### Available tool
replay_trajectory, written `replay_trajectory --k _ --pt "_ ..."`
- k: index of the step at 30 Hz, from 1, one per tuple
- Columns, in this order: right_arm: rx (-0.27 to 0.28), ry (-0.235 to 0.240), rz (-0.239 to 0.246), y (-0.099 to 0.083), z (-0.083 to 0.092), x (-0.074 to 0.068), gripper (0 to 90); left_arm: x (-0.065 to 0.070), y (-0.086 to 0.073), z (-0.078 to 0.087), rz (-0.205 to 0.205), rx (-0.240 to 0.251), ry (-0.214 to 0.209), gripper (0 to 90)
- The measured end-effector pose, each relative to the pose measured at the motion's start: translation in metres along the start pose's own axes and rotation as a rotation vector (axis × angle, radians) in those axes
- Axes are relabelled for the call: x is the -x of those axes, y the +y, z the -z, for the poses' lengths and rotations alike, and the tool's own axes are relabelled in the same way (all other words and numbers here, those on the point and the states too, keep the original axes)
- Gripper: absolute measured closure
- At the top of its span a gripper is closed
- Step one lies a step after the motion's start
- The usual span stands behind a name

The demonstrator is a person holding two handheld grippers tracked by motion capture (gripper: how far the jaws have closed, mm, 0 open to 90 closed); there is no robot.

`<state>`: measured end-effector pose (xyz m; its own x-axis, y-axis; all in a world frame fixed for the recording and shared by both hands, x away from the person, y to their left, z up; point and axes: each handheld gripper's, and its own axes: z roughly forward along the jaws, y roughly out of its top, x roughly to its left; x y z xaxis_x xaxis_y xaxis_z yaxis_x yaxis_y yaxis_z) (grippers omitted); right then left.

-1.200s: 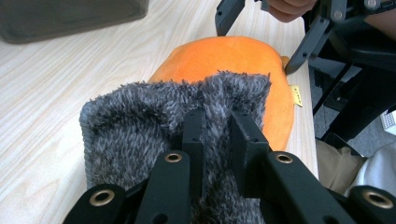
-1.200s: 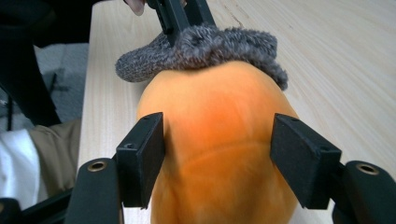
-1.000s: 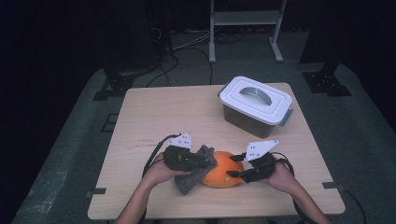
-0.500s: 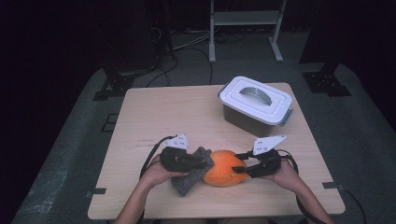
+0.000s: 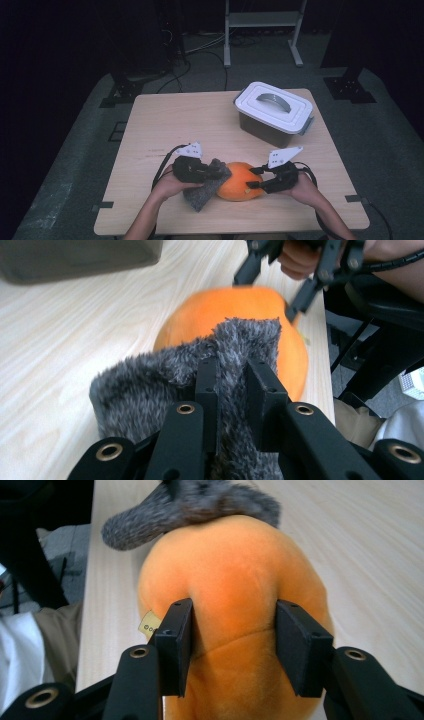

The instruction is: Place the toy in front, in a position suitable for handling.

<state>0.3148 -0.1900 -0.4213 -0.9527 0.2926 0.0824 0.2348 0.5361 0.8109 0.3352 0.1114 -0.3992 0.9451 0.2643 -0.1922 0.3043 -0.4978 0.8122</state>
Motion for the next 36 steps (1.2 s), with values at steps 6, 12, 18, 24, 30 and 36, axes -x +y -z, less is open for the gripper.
replay_trajectory --k 6,12,18,24,30,36 --pt "-0.024 0.051 0.031 0.001 -0.006 -0.012 47.9 0.007 0.016 -0.013 -0.036 -0.011 -0.030 77.2" --pt "-0.004 0.020 0.009 0.004 0.006 -0.007 26.9 0.008 0.009 -0.014 -0.021 -0.020 -0.053 77.2" --pt "-0.051 0.049 -0.046 -0.003 -0.004 -0.002 19.3 0.014 0.003 -0.015 -0.029 -0.028 -0.095 77.0" --pt "-0.051 0.009 0.011 -0.001 -0.008 -0.010 34.3 0.015 0.008 -0.011 -0.040 -0.028 -0.066 77.0" --pt "-0.033 -0.040 0.037 0.004 -0.014 -0.015 35.6 0.014 0.019 -0.010 -0.064 -0.015 -0.045 77.0" --pt "-0.042 -0.017 0.046 -0.001 -0.011 -0.010 36.4 0.009 0.010 -0.011 -0.046 -0.008 -0.055 77.0"
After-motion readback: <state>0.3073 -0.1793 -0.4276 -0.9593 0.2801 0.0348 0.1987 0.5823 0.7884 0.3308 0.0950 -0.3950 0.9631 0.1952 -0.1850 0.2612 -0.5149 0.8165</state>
